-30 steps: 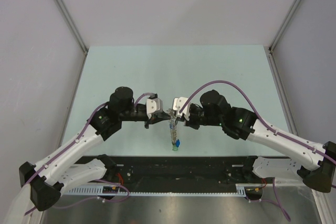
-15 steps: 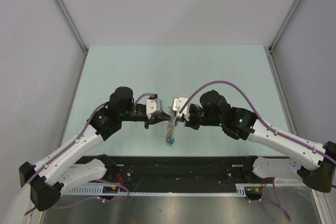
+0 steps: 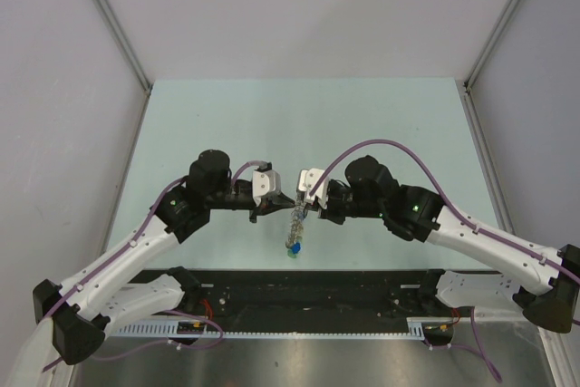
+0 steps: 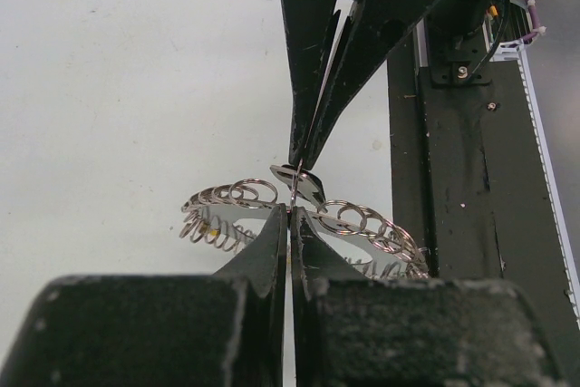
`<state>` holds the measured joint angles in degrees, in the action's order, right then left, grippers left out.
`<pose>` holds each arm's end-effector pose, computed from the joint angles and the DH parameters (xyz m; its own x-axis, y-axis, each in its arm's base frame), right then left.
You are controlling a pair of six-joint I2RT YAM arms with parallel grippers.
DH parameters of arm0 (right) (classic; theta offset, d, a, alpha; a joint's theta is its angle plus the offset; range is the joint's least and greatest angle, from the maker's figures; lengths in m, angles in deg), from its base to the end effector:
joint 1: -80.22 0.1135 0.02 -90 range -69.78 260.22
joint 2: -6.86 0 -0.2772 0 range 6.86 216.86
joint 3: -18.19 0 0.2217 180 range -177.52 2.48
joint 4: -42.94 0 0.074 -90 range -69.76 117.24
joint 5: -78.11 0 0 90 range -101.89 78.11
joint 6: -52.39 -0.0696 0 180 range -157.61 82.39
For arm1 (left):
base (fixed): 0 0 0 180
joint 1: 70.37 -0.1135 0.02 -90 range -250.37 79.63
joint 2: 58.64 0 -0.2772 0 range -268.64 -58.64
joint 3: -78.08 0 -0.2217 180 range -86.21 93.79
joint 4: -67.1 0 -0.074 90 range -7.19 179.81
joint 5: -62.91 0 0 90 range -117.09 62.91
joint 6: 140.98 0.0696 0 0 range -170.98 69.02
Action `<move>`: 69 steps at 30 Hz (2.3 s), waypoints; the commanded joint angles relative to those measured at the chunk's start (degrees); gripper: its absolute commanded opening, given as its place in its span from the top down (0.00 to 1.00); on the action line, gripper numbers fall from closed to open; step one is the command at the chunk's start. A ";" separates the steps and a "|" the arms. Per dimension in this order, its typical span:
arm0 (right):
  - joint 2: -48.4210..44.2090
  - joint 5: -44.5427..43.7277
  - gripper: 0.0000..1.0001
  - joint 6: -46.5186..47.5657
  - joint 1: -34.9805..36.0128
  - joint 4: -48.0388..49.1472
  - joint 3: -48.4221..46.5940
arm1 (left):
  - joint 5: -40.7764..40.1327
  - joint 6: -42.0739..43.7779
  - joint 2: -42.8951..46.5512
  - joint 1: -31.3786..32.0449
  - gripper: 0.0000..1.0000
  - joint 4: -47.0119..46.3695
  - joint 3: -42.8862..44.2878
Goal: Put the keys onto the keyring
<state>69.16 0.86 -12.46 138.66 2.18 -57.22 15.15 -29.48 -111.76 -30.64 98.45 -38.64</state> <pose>0.1087 0.2064 0.3434 0.1768 -0.5041 -0.8454 -0.9481 0.1433 -0.2837 0.1154 -0.1567 0.3290 0.0915 0.2768 -0.9566 0.9907 0.0723 0.1156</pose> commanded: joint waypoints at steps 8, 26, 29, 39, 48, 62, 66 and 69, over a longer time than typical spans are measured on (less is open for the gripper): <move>-1.39 0.69 1.00 -0.01 0.19 0.98 -2.61 | 3.55 1.27 1.01 -0.17 1.00 -2.10 0.77; -0.96 1.48 1.00 0.25 0.19 2.29 -2.52 | 4.52 1.27 0.04 -0.17 1.00 -1.75 0.86; -1.22 2.27 1.00 0.43 0.19 2.56 -2.61 | 4.78 1.18 -0.23 -0.17 1.00 -1.66 0.86; -1.39 3.86 1.00 0.08 0.36 4.40 -2.61 | 6.10 1.79 -1.81 0.18 1.00 0.27 2.09; -1.75 3.51 1.00 -0.62 0.89 5.46 -2.61 | 5.13 1.00 -1.72 0.53 1.00 -0.08 2.17; 0.89 4.03 1.00 -0.01 1.51 5.55 -3.84 | 3.64 -0.05 -2.16 0.97 1.00 -0.35 2.44; 1.41 3.95 1.00 0.17 1.77 5.46 -4.46 | 2.41 -0.40 -2.34 1.14 1.00 -0.17 2.61; 1.94 3.60 1.00 0.52 2.21 5.20 -4.72 | 1.97 -0.67 -2.42 1.23 1.00 -0.17 2.70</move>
<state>70.49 2.96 -12.44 139.51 2.01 -58.12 16.77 -29.59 -114.10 -30.25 100.37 -38.58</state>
